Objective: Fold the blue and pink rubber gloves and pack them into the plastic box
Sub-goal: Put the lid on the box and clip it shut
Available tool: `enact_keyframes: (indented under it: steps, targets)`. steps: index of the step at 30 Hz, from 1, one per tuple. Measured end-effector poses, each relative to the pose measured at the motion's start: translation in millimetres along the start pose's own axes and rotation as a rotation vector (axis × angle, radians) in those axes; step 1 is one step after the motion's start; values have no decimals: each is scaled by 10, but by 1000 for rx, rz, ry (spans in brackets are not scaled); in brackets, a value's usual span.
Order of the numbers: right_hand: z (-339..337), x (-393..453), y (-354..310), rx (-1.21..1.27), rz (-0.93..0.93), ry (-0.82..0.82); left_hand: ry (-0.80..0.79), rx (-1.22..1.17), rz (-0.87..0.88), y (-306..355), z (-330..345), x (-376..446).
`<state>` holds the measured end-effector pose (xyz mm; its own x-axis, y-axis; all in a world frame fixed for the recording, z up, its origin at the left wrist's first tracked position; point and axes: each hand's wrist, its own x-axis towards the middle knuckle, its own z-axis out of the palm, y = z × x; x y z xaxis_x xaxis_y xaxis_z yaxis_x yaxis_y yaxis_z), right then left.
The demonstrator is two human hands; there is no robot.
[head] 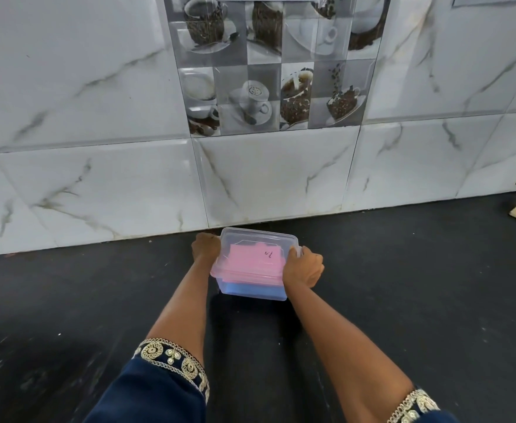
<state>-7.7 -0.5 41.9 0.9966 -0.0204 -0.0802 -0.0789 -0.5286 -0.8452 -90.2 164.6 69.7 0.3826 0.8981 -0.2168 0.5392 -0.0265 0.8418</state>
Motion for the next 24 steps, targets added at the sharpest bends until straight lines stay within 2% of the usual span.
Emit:
enact_keyframes:
  steps: [6,17,24]
  targets:
    - [13,-29,-40,61,0,1,65,181,10,-49,35,-52]
    - [29,140,-142,159,14,-43,75,63,-148,-107,-45,-24]
    - [23,282,-142,238,76,-30,6,-104,-233,-159,-45,67]
